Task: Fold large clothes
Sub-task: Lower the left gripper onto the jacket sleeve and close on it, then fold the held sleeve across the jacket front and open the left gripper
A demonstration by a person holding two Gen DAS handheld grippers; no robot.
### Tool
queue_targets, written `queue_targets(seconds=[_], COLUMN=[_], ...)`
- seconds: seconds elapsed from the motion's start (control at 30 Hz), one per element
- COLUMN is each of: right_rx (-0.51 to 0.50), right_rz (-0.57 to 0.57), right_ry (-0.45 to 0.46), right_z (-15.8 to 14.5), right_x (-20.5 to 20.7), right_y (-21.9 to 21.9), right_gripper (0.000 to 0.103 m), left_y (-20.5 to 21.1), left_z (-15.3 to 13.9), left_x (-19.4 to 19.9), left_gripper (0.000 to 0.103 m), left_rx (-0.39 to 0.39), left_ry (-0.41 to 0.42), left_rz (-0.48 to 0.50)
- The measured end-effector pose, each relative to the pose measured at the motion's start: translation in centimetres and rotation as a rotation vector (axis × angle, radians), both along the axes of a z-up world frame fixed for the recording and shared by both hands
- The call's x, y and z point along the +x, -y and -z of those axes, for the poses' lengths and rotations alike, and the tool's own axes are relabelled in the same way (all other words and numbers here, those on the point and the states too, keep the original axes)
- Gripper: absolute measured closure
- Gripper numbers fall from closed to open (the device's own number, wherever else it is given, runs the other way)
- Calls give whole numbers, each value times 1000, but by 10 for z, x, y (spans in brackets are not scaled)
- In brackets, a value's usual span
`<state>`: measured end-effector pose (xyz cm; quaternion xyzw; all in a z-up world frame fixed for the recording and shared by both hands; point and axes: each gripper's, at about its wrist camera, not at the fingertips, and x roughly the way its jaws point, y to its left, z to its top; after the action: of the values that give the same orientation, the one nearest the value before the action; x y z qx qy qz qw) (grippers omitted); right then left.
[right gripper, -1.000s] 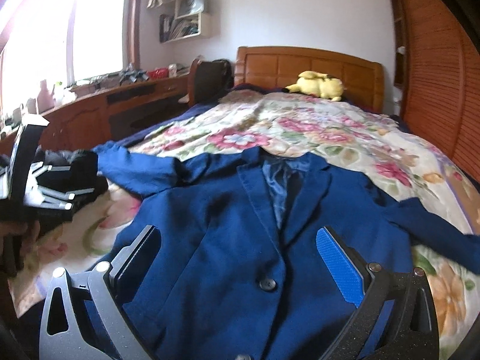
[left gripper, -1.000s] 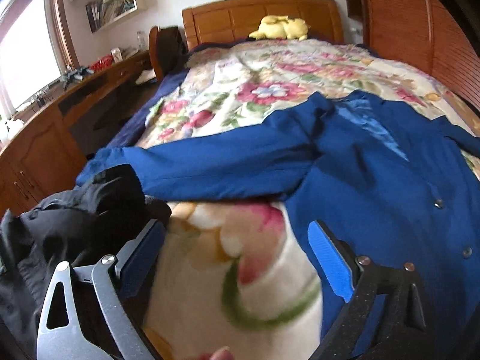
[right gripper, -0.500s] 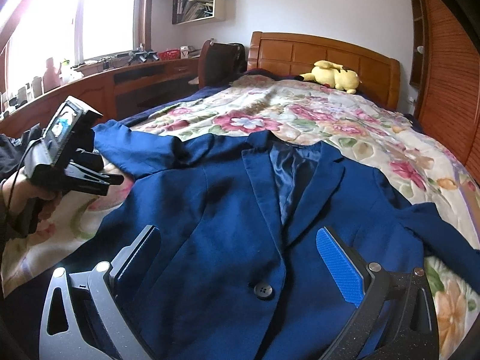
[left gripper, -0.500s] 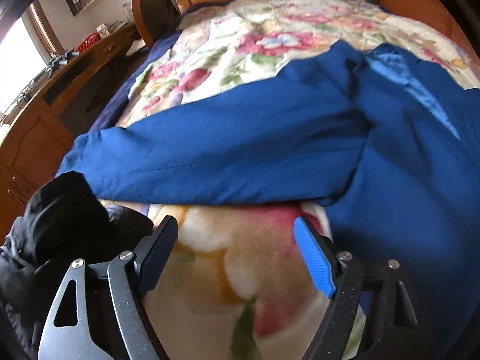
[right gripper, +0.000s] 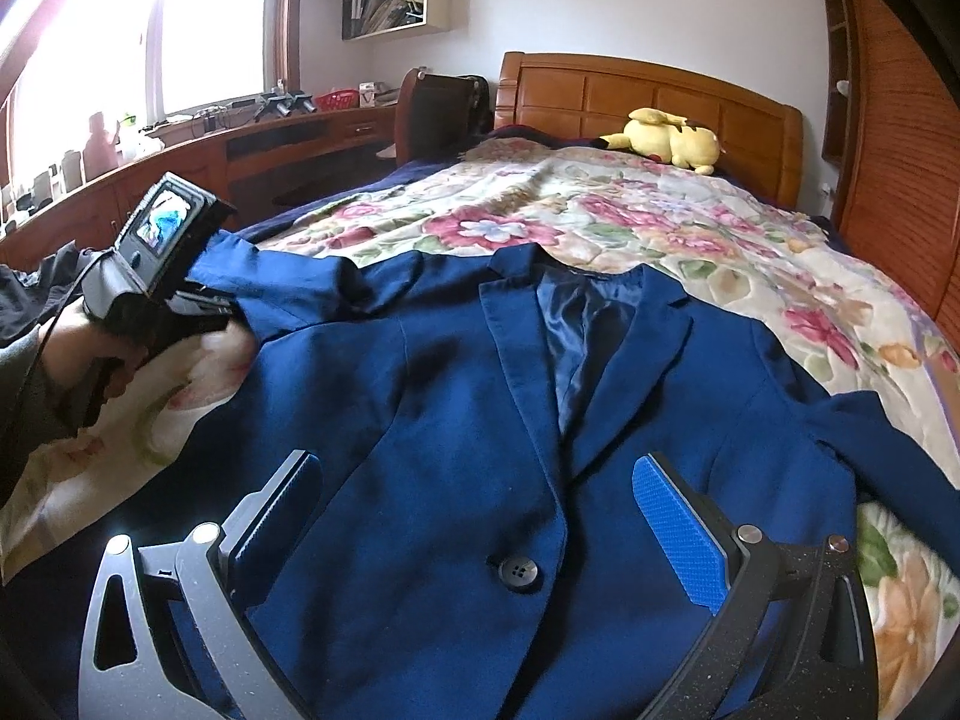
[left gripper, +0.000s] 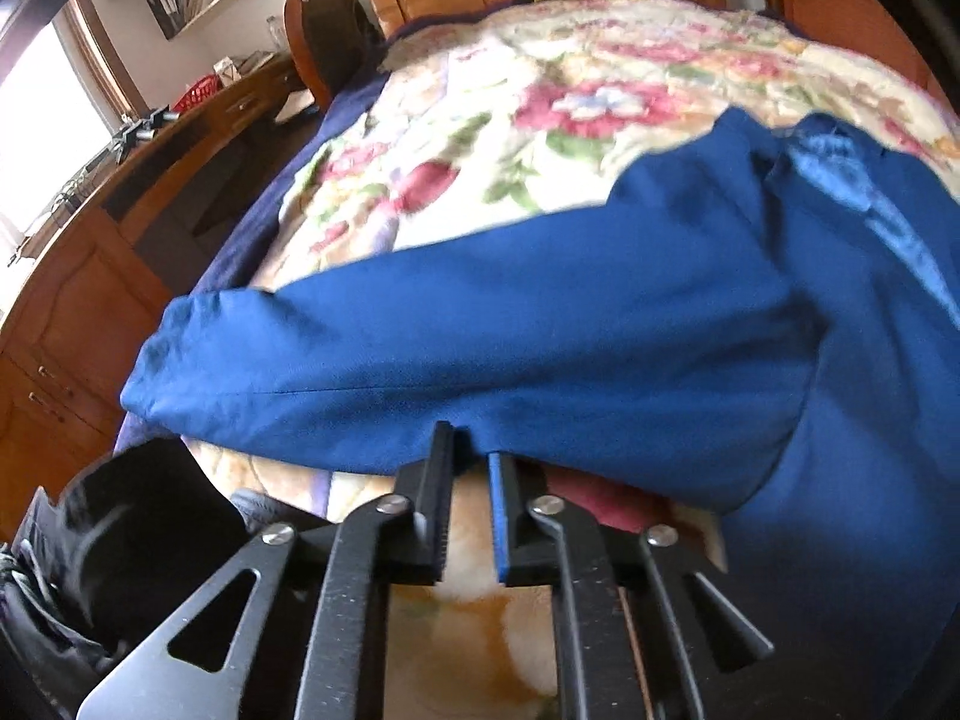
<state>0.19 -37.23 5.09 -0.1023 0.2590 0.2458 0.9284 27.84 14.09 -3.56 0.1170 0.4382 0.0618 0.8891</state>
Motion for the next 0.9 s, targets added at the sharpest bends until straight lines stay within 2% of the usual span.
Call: queue_targets(seconds=[0.2,0.5,0.63,0.8,0.87,0.9], right_rx=[7,56,72,80,84,87], right_rz=[21,28,32,50,56,58], right_ry=[6,6,2,13,12,9], right_z=[-2,-8,-9,-13,-13,-12], right_x=[-1,-6,-8,-8,-7,-7], right_y=[2,12,15,20,23,24], right_gripper=[0,0,0,0,0,0], left_y=[16,69,93,112,110,110], left_z=[-38,-78,-85,-74,-64,-61], left_x=[-10,-30,-39,-48,-54,-57], left_gripper=[98,98,98,98,93,86], left_rx=[-12,-40,-48,-64,-87,-96], left_ry=[90,154,152,115,90,80], left_rz=[47,157,206,221,227,231])
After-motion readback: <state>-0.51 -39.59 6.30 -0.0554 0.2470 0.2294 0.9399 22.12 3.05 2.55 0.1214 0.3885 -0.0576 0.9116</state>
